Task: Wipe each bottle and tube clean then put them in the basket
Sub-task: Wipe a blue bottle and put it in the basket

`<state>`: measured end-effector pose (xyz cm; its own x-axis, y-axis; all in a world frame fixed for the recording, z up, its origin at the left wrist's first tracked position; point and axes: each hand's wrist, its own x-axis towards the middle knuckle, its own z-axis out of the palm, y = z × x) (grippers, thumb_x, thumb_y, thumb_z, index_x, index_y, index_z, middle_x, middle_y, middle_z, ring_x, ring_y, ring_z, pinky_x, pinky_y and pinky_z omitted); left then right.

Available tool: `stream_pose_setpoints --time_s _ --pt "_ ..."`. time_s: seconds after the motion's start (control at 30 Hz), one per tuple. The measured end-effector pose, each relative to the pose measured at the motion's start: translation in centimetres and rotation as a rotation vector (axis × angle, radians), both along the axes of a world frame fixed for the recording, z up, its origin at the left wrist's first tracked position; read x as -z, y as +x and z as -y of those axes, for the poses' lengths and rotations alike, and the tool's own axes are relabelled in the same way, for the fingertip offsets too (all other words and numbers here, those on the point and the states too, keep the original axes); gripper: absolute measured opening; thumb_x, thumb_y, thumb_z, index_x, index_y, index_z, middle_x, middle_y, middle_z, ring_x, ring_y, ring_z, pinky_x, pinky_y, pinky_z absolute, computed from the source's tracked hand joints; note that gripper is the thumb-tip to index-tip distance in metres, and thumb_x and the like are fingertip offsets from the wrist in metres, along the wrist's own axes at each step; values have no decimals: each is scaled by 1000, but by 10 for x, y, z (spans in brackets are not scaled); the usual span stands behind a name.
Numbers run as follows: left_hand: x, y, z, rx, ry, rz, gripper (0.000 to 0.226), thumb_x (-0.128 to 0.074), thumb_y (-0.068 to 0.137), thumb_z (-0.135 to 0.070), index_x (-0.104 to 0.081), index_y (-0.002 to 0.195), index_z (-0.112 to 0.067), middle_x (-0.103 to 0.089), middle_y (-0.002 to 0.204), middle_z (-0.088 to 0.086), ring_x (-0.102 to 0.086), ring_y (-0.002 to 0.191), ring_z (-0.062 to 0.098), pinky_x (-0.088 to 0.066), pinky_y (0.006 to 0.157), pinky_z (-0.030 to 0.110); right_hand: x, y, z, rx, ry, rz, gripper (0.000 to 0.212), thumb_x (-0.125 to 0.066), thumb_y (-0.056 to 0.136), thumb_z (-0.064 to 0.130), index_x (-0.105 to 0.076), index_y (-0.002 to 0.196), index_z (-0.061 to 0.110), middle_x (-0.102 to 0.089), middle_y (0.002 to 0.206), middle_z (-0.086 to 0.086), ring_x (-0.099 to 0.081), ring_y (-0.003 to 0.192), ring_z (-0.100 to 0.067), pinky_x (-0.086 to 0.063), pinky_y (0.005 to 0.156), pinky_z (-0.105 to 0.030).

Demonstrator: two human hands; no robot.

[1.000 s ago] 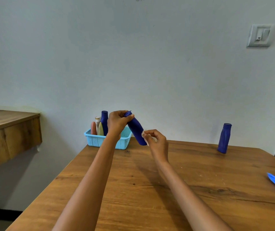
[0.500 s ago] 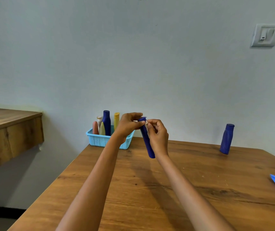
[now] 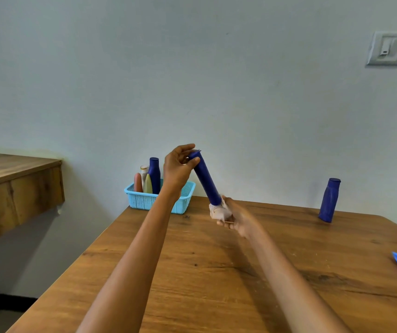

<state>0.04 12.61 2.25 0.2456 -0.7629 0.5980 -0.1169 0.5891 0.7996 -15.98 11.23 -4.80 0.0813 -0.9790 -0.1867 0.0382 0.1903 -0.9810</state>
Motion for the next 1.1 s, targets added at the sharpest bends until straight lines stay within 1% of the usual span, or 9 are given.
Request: stream_pose_setpoints --time_s 0.1,0.23,0.3,0.4,0.53,0.7,0.8,0.93,1.1 --pt "1 2 2 -56 -28 40 32 -64 84 0 -58 110 -16 -65 109 3 -61 99 14 -52 86 24 -3 4 2 -26 49 230 25 -51 95 25 -57 109 4 -64 105 -15 -62 90 -24 -49 68 -30" --pt "4 -2 3 -123 -32 174 34 -65 82 0 -62 114 -12 -66 109 1 -60 95 11 -50 78 13 -1 14 3 45 -103 -78 19 -59 91 21 -63 104 6 -68 103 -14 -65 85 -23 -50 56 -27" --pt "5 -8 2 -125 -34 208 34 -65 81 2 -63 113 -10 -66 107 0 -60 91 10 -48 73 7 1 15 2 122 -207 -212 9 -65 88 20 -68 89 12 -72 94 -13 -69 80 -22 -56 61 -33" --pt "8 -16 2 -135 -11 248 35 -66 81 1 -64 114 -11 -65 105 -3 -59 86 6 -48 71 6 -5 18 -5 208 -368 -175 13 -61 89 21 -67 78 19 -71 85 -5 -66 77 -18 -51 65 -32" --pt "16 -20 5 -110 13 278 35 -67 80 -1 -63 113 -13 -67 107 1 -62 86 9 -53 81 21 -20 30 -13 228 -561 -130 24 -48 96 22 -67 86 11 -65 80 1 -57 72 -13 -43 64 -26" --pt "18 -21 5 -147 34 187 35 -73 78 -8 -61 109 -17 -67 102 2 -64 85 13 -54 80 28 -21 38 -16 264 -699 -33 27 -46 98 21 -65 116 14 -66 112 5 -61 102 -10 -51 88 -26" --pt "15 -17 4 -168 55 107 35 -73 77 -10 -59 108 -19 -68 102 3 -65 86 16 -55 77 27 -17 37 -20 235 -795 -103 29 -48 97 16 -61 123 12 -63 116 7 -58 105 -6 -49 83 -12" --pt "13 -11 3 -217 59 16 34 -73 78 -12 -57 105 -22 -65 108 5 -63 82 9 -50 69 16 -11 30 -17 193 -747 -228 29 -45 97 13 -62 121 8 -63 104 7 -57 91 -5 -44 64 -3" --pt "13 -15 0 -206 68 21 32 -72 79 -12 -56 105 -23 -66 105 3 -63 81 10 -53 73 23 -3 27 -12 136 -522 -337 27 -40 96 9 -66 94 13 -67 94 -7 -55 76 -15 -42 63 -25"
